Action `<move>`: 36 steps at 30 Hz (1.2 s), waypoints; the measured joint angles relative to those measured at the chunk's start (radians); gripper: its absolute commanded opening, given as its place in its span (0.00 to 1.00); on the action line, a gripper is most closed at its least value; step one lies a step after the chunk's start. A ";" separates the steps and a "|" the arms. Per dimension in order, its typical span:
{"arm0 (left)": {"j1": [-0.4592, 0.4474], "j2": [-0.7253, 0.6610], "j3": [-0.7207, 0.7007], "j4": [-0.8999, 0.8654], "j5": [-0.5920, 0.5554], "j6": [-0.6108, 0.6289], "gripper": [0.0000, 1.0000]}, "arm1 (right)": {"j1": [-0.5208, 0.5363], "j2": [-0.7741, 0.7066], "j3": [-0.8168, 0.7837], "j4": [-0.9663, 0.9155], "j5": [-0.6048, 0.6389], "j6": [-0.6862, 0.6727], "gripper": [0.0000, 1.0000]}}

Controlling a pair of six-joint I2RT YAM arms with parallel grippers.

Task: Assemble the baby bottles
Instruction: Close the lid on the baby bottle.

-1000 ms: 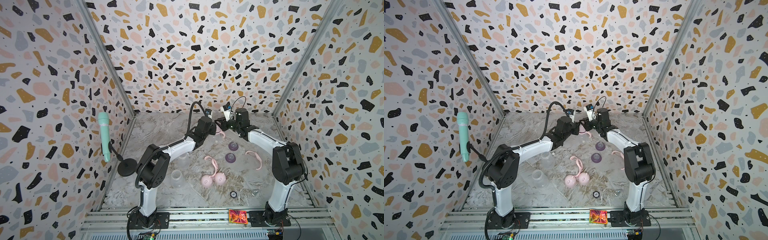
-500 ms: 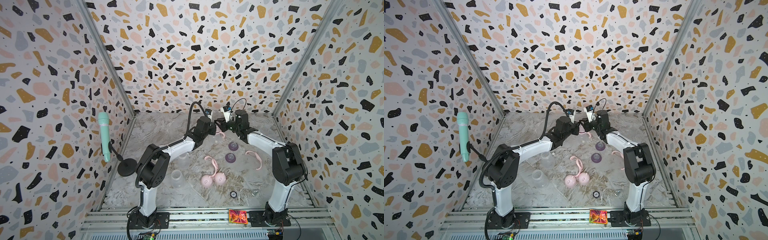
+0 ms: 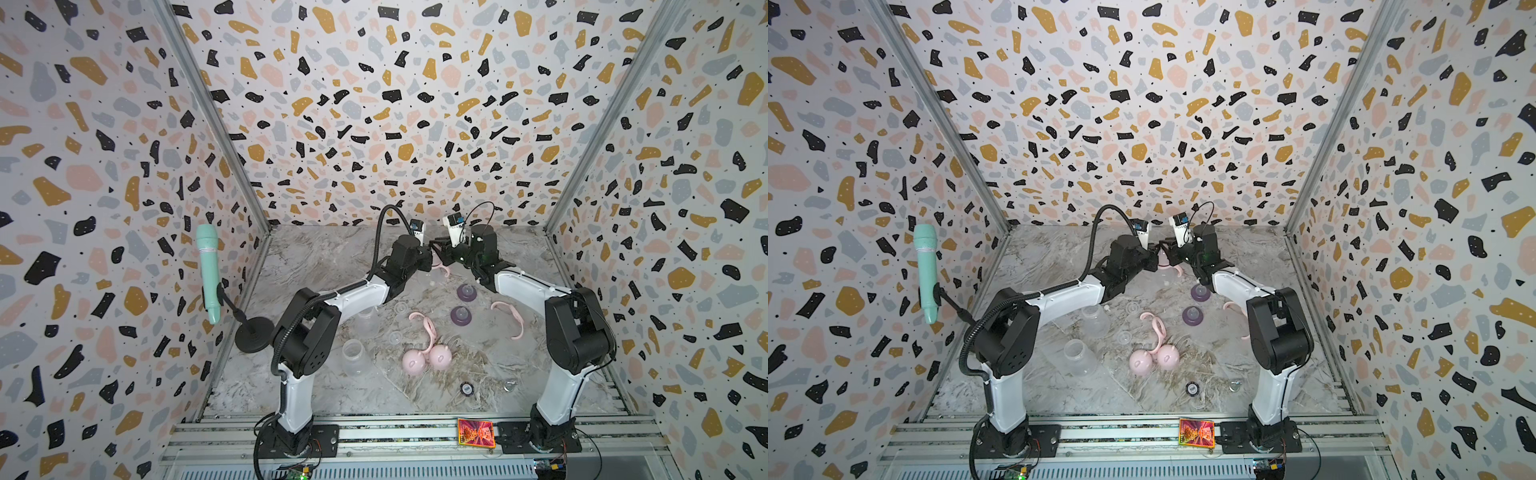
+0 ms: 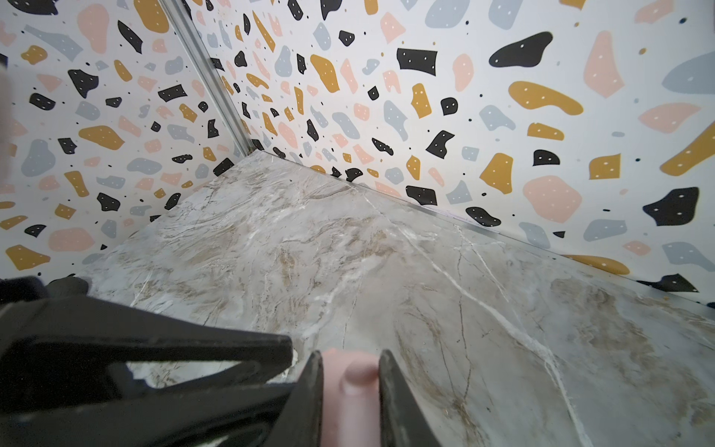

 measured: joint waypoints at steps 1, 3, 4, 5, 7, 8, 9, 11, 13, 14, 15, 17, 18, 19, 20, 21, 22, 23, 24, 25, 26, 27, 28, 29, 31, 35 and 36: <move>0.001 0.000 -0.001 0.002 0.000 0.000 0.21 | 0.002 0.001 0.002 -0.002 0.005 0.000 0.26; 0.003 0.000 -0.005 0.010 0.001 0.001 0.21 | 0.008 0.004 0.008 -0.008 0.017 0.000 0.26; 0.004 0.000 -0.006 0.012 0.001 0.001 0.20 | 0.010 0.004 0.009 -0.009 0.023 0.000 0.26; 0.005 0.000 -0.009 0.016 0.001 0.002 0.20 | 0.011 0.005 0.009 -0.009 0.028 0.000 0.26; 0.005 -0.001 -0.012 0.019 0.001 0.002 0.20 | 0.014 0.005 0.009 -0.010 0.033 0.000 0.26; 0.005 -0.002 -0.014 0.021 0.001 0.003 0.20 | 0.015 0.005 0.009 -0.010 0.037 0.000 0.26; 0.005 -0.002 -0.016 0.023 0.001 0.005 0.20 | 0.016 0.005 0.009 -0.011 0.041 0.000 0.26; 0.005 -0.002 -0.018 0.025 0.001 0.008 0.20 | 0.018 0.004 0.010 -0.016 0.055 0.001 0.26; 0.005 -0.002 -0.023 0.033 0.001 0.009 0.20 | 0.021 0.004 0.010 -0.019 0.068 0.002 0.26; 0.006 -0.002 -0.026 0.038 0.001 0.010 0.20 | 0.024 0.004 0.010 -0.022 0.076 0.003 0.26; 0.006 -0.002 -0.029 0.042 0.000 0.010 0.20 | 0.026 0.004 0.009 -0.024 0.081 0.003 0.26; 0.007 -0.002 -0.032 0.048 0.001 0.010 0.21 | 0.029 0.004 0.009 -0.027 0.090 0.006 0.26; 0.008 -0.002 -0.033 0.050 0.001 0.011 0.21 | 0.031 0.004 0.007 -0.028 0.095 0.007 0.26; 0.008 -0.002 -0.035 0.053 0.002 0.011 0.21 | 0.031 0.004 0.006 -0.028 0.098 0.007 0.26; 0.009 -0.002 -0.037 0.056 0.004 0.012 0.21 | 0.032 0.004 0.006 -0.029 0.099 0.008 0.26; 0.010 -0.002 -0.037 0.058 0.005 0.013 0.22 | 0.032 0.004 0.006 -0.030 0.101 0.008 0.26; 0.010 -0.002 -0.038 0.059 0.006 0.014 0.22 | 0.032 0.004 0.006 -0.031 0.101 0.008 0.26; 0.010 -0.002 -0.038 0.059 0.006 0.014 0.22 | 0.032 0.004 0.006 -0.031 0.101 0.008 0.26; 0.010 -0.002 -0.038 0.059 0.006 0.015 0.22 | 0.032 0.004 0.006 -0.032 0.102 0.008 0.26; 0.010 -0.002 -0.037 0.058 0.006 0.017 0.23 | 0.032 0.004 0.008 -0.033 0.102 0.009 0.26; 0.010 -0.002 -0.036 0.055 0.005 0.018 0.24 | 0.032 0.004 0.013 -0.036 0.102 0.009 0.26; 0.010 -0.002 -0.031 0.047 0.005 0.020 0.24 | 0.032 0.004 0.017 -0.039 0.102 0.010 0.26; 0.010 -0.002 -0.023 0.034 0.004 0.024 0.25 | 0.032 0.004 0.021 -0.043 0.101 0.010 0.27; 0.010 -0.002 -0.015 0.018 0.002 0.028 0.26 | 0.032 0.004 0.025 -0.049 0.101 0.011 0.27; 0.010 -0.002 0.004 -0.018 -0.002 0.039 0.28 | 0.031 0.004 0.032 -0.062 0.100 0.013 0.27; 0.010 -0.002 0.053 -0.108 -0.008 0.051 0.30 | 0.022 0.005 0.050 -0.096 0.082 0.019 0.27; 0.010 -0.002 0.069 -0.143 -0.008 0.053 0.30 | 0.019 0.006 0.055 -0.105 0.073 0.019 0.27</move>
